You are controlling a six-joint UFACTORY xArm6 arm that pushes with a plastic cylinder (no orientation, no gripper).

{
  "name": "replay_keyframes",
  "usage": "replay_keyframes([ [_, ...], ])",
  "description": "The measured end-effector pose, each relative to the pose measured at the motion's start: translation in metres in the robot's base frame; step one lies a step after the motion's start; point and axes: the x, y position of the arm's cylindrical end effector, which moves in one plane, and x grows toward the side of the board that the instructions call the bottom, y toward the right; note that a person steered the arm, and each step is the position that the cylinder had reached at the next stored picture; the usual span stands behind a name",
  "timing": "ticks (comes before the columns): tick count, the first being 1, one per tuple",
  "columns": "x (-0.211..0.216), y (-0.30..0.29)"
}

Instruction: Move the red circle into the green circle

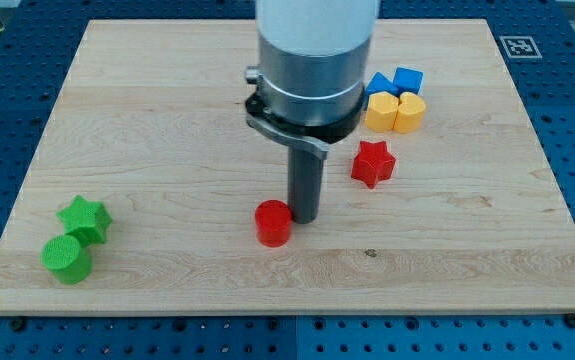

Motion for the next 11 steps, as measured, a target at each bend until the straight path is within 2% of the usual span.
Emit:
replay_keyframes([
  [2, 0.005, 0.001],
  [3, 0.024, -0.013],
  [4, 0.029, -0.045],
  [8, 0.022, -0.096],
  [11, 0.048, -0.144],
])
